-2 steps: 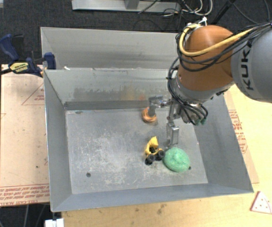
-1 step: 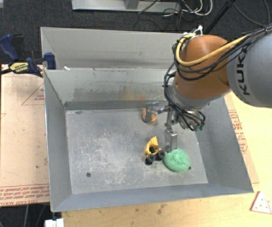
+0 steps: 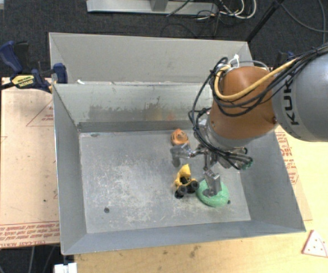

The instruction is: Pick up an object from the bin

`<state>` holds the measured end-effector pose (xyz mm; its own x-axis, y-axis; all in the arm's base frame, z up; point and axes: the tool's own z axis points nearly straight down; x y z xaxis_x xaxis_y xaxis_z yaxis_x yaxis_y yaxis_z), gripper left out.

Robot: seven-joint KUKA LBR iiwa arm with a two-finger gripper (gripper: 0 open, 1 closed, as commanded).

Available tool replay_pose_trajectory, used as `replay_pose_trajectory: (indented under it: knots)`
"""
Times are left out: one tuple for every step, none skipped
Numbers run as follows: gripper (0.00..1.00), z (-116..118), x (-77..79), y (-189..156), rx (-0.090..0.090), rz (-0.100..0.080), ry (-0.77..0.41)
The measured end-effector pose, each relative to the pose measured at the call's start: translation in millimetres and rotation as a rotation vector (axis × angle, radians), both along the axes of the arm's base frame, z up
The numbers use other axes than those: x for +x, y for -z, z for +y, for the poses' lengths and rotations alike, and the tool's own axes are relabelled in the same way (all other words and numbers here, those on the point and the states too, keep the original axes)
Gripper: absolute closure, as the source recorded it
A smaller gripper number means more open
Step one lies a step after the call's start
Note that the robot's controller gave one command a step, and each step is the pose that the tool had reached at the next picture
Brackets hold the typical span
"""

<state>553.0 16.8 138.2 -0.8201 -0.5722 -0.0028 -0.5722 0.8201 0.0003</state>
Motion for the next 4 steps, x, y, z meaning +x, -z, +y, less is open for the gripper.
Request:
replay_pose_trajectory:
  knots:
    - [0.00,0,-4.1,38,-0.001,0.000,-0.150]
    - [0.00,10,8.1,49,0.000,0.002,-0.235]
    - [0.00,11,13.9,48,0.000,-0.002,-0.314]
    - [1.00,6,9.0,59,0.000,0.001,-0.531]
